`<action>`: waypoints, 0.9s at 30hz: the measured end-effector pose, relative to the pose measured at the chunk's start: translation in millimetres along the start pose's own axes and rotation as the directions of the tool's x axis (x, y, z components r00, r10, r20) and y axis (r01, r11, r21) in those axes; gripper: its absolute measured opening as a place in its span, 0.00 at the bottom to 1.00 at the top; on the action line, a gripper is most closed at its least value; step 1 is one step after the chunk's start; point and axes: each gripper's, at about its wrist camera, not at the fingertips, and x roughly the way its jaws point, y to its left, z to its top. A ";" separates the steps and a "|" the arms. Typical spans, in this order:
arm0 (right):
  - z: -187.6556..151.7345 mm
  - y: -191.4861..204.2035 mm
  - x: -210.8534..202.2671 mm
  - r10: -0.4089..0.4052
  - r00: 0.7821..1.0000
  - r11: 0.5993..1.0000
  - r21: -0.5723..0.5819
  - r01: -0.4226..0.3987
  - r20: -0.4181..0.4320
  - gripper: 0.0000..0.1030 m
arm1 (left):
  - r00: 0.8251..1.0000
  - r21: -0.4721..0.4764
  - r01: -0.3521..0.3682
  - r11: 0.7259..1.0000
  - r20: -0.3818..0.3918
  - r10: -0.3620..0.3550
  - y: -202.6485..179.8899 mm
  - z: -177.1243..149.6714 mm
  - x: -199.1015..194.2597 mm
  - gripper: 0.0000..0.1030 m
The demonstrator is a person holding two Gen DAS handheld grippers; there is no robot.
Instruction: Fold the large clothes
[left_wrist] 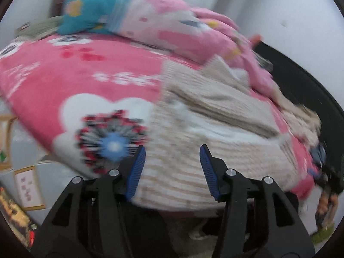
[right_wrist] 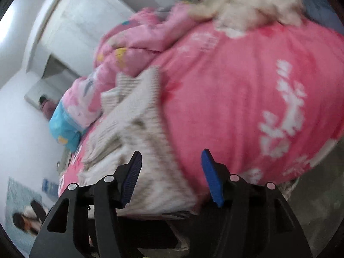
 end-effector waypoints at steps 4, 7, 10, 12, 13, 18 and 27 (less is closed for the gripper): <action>-15.8 67.0 38.3 0.041 0.992 0.975 -0.211 -0.065 -0.118 0.61 | 0.994 0.148 0.036 0.988 -0.110 -0.020 -43.5 -12.1 33.5 0.50; -30.7 97.2 75.9 -0.071 0.984 0.945 -0.326 0.014 -0.165 0.62 | 0.988 0.233 -0.038 0.972 -0.139 0.072 -61.9 -24.8 66.5 0.50; -38.0 106.0 108.1 -0.113 0.971 0.937 -0.348 0.034 -0.209 0.60 | 0.986 0.215 -0.058 0.975 -0.143 0.090 -62.5 -28.2 81.9 0.46; -45.6 109.5 126.1 -0.176 0.960 0.913 -0.400 0.076 -0.218 0.39 | 0.987 0.199 -0.068 0.978 -0.128 0.094 -60.6 -27.0 83.6 0.34; -49.9 112.3 129.5 -0.184 0.958 0.910 -0.407 0.081 -0.221 0.30 | 0.988 0.197 -0.067 0.978 -0.127 0.093 -59.8 -25.2 85.8 0.24; -54.5 133.3 105.4 -0.205 0.973 0.872 -0.470 0.133 -0.105 0.05 | 0.993 0.254 -0.058 0.966 -0.088 0.083 -68.0 -18.3 79.0 0.05; -27.7 136.8 126.2 -0.185 0.983 0.883 -0.438 0.165 -0.003 0.05 | 0.995 0.299 -0.091 0.950 -0.003 0.097 -74.9 9.5 90.7 0.06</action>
